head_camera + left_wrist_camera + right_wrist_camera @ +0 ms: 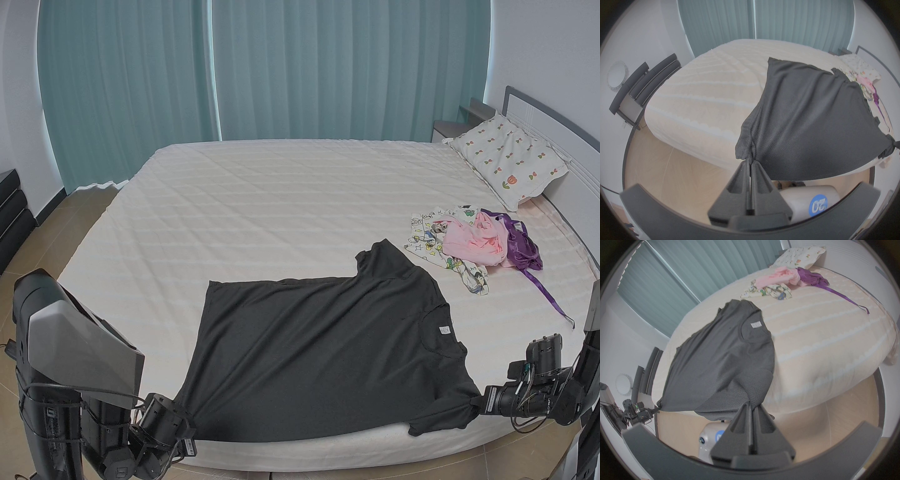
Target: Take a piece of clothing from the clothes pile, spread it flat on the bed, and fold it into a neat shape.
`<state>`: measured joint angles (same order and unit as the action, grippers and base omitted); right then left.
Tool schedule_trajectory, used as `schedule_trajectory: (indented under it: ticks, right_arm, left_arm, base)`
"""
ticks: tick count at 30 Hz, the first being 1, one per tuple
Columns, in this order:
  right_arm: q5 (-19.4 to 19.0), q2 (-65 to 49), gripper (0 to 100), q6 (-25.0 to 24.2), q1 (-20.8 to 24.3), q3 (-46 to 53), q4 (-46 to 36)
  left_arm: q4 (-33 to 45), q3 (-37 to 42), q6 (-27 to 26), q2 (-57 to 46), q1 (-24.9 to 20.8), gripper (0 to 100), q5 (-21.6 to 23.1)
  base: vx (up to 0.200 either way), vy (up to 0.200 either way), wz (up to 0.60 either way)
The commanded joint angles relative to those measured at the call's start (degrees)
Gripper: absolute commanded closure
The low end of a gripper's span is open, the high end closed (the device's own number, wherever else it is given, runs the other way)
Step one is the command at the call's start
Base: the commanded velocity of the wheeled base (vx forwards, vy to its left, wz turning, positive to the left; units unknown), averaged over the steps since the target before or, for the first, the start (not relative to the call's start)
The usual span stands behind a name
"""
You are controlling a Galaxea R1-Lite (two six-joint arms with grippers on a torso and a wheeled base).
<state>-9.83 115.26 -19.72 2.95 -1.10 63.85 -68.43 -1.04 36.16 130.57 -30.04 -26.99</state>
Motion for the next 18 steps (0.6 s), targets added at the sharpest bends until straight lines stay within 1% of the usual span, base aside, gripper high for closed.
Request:
schedule_trajectory:
  ticks: [1,4,8,11,12,14,15,18]
  right_arm:
    - [0.1,-1.1,100,2.4,-1.4,1.1,-3.0]
    - [0.1,-1.1,100,2.7,-1.2,1.1,-3.9]
    - [0.2,-0.7,100,2.8,-1.0,1.1,-4.1]
    - [0.3,1.5,100,2.8,-1.0,1.1,-3.7]
    - [0.3,2.4,100,3.1,-1.0,1.1,-3.5]
    - [0.4,3.9,100,3.7,-1.2,0.8,-3.2]
    - [0.4,4.0,0,3.8,-1.2,0.8,-3.2]
    - [0.4,4.9,0,3.9,-1.5,0.3,-2.0]
  left_arm:
    - [3.6,1.0,2.1,-0.1,-2.1,100,-0.1]
    - [5.7,1.0,4.4,0.5,-3.4,100,-0.1]
    - [5.9,1.0,5.9,1.2,-4.2,100,0.0]
    - [6.0,1.0,7.0,2.1,-5.8,100,0.3]
    - [5.8,1.0,7.1,2.2,-6.3,0,0.4]
    - [5.4,1.0,7.2,2.2,-6.7,0,0.4]
    - [5.4,1.0,7.2,2.2,-6.7,0,0.4]
    - [5.3,1.0,7.2,1.2,-6.2,0,0.0]
  base:
    - [0.000,0.000,0.00]
    - [0.000,0.000,0.00]
    - [0.000,0.000,0.00]
    - [0.000,0.000,0.00]
    - [0.000,0.000,0.00]
    - [0.000,0.000,0.00]
    - [0.000,0.000,0.00]
    - [0.000,0.000,0.00]
